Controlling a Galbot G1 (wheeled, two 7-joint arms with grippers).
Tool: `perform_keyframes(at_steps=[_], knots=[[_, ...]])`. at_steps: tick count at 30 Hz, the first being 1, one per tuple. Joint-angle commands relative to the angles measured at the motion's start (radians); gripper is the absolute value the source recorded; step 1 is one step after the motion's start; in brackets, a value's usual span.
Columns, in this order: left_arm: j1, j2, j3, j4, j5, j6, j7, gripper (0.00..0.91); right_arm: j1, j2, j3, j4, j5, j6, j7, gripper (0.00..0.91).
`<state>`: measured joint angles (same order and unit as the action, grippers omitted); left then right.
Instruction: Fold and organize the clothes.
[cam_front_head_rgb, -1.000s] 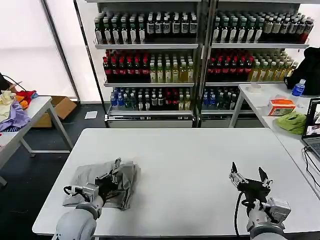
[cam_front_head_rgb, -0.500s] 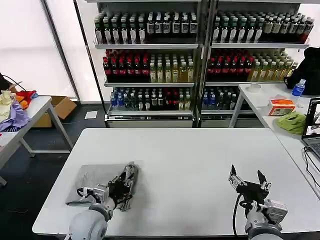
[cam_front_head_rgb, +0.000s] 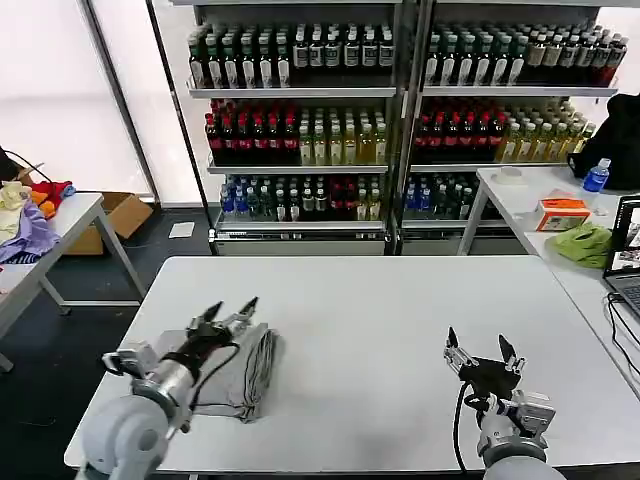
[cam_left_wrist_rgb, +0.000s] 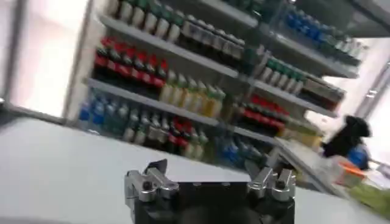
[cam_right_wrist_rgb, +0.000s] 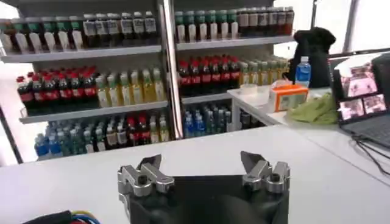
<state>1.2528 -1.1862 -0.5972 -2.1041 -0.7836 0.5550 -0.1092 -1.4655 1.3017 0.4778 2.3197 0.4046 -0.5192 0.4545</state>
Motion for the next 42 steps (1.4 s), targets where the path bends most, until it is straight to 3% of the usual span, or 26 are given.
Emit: perform_keyframes(at_steps=[1, 14, 30, 31, 32, 34, 35, 42], knots=[[0.092, 0.127, -0.233, 0.120, 0.200, -0.034, 0.043, 0.907, 0.041, -0.005, -0.041, -0.033, 0.007, 0.003, 0.003, 0.907], [0.126, 0.035, -0.179, 0.258, 0.293, -0.082, 0.141, 0.907, 0.020, 0.002, -0.059, -0.022, 0.007, 0.007, 0.003, 0.907], [0.106, 0.030, -0.149, 0.353, 0.290, -0.077, 0.156, 0.907, -0.004, 0.008, -0.055, -0.016, -0.006, 0.012, -0.001, 0.907], [0.105, 0.027, -0.146, 0.357, 0.287, -0.076, 0.156, 0.655, -0.004, 0.009, -0.054, -0.016, -0.006, 0.012, 0.000, 0.907], [0.104, 0.025, -0.145, 0.360, 0.286, -0.075, 0.157, 0.292, -0.003, 0.009, -0.054, -0.016, -0.006, 0.012, 0.000, 0.907], [0.107, 0.022, -0.141, 0.356, 0.282, -0.061, 0.159, 0.060, -0.002, 0.010, -0.053, -0.015, -0.006, 0.011, 0.000, 0.907], [0.110, 0.022, -0.139, 0.352, 0.279, -0.057, 0.165, 0.000, -0.002, 0.010, -0.052, -0.015, -0.006, 0.011, 0.000, 0.907], [0.120, 0.020, -0.136, 0.332, 0.267, -0.049, 0.175, 0.000, 0.003, 0.010, -0.058, -0.018, -0.010, 0.010, 0.000, 0.907]])
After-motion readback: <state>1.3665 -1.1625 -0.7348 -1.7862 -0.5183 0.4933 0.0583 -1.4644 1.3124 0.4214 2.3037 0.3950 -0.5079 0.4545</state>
